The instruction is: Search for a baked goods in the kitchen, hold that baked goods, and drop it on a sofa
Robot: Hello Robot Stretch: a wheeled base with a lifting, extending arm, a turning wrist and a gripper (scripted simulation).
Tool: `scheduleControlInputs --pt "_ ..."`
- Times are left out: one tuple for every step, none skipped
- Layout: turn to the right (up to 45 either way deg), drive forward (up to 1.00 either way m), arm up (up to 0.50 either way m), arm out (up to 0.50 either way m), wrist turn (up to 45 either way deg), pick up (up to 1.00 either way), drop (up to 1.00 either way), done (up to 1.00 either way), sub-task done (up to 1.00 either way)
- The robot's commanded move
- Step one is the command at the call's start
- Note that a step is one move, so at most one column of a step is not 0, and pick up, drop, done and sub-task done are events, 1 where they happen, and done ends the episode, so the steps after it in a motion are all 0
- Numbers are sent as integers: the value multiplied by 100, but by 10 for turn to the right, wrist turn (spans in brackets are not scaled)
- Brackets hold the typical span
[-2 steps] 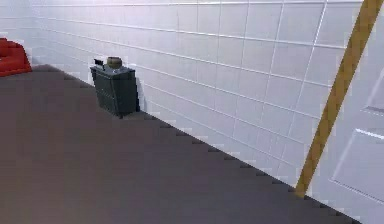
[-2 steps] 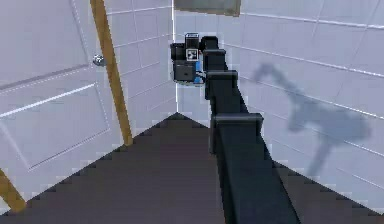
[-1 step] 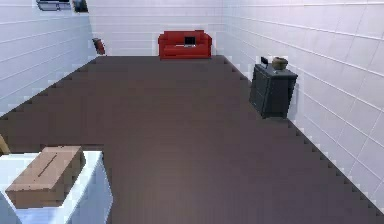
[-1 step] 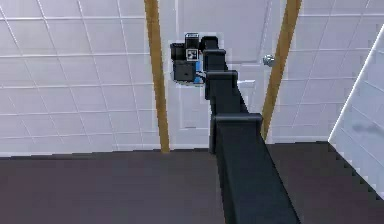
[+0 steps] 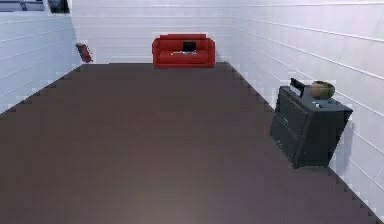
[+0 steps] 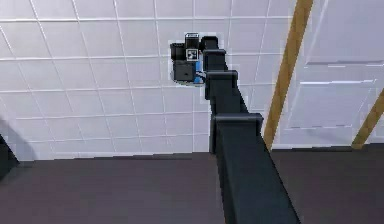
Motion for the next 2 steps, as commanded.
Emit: scheduleControlInputs --pt "0 100 0 0 0 0 0 0 0" --pt "0 100 0 0 0 0 0 0 0"
